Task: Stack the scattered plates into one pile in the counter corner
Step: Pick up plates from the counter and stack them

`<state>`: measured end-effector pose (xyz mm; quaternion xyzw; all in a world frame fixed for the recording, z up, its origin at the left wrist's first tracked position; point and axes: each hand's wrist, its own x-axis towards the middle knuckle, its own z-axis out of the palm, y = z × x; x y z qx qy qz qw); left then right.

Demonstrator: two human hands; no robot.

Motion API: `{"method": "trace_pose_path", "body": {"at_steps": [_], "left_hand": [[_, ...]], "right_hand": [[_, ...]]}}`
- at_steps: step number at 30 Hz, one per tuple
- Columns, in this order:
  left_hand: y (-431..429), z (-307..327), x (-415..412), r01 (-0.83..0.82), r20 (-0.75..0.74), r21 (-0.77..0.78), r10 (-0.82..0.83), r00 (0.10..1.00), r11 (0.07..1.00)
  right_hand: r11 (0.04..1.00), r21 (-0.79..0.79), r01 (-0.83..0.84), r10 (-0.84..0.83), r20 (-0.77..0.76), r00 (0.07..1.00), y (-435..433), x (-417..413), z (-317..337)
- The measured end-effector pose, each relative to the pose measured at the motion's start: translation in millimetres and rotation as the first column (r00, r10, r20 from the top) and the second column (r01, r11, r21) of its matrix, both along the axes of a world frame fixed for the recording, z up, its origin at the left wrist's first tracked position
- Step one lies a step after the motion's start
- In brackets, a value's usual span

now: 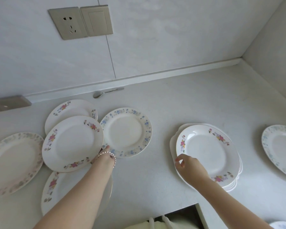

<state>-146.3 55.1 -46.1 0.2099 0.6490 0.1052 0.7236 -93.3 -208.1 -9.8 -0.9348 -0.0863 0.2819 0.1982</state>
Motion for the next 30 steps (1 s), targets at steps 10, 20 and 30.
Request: {"method": "trace_pose_path", "body": {"at_steps": [10, 20, 30], "left_hand": [[-46, 0, 12, 0.282, 0.046, 0.016, -0.283, 0.958, 0.959], [-77, 56, 14, 0.529, 0.107, 0.194, -0.554, 0.826, 0.826], [-179, 57, 57, 0.751, 0.161, 0.162, -0.768, 0.619, 0.64]], "right_hand": [[0.999, 0.043, 0.024, -0.026, 0.04, 0.999, -12, -1, 2], [0.934, 0.061, 0.351, -0.354, 0.056, 0.933, -99, 27, 9], [0.843, 0.0, 0.538, -0.538, 0.054, 0.842, -194, 30, 2]]}}
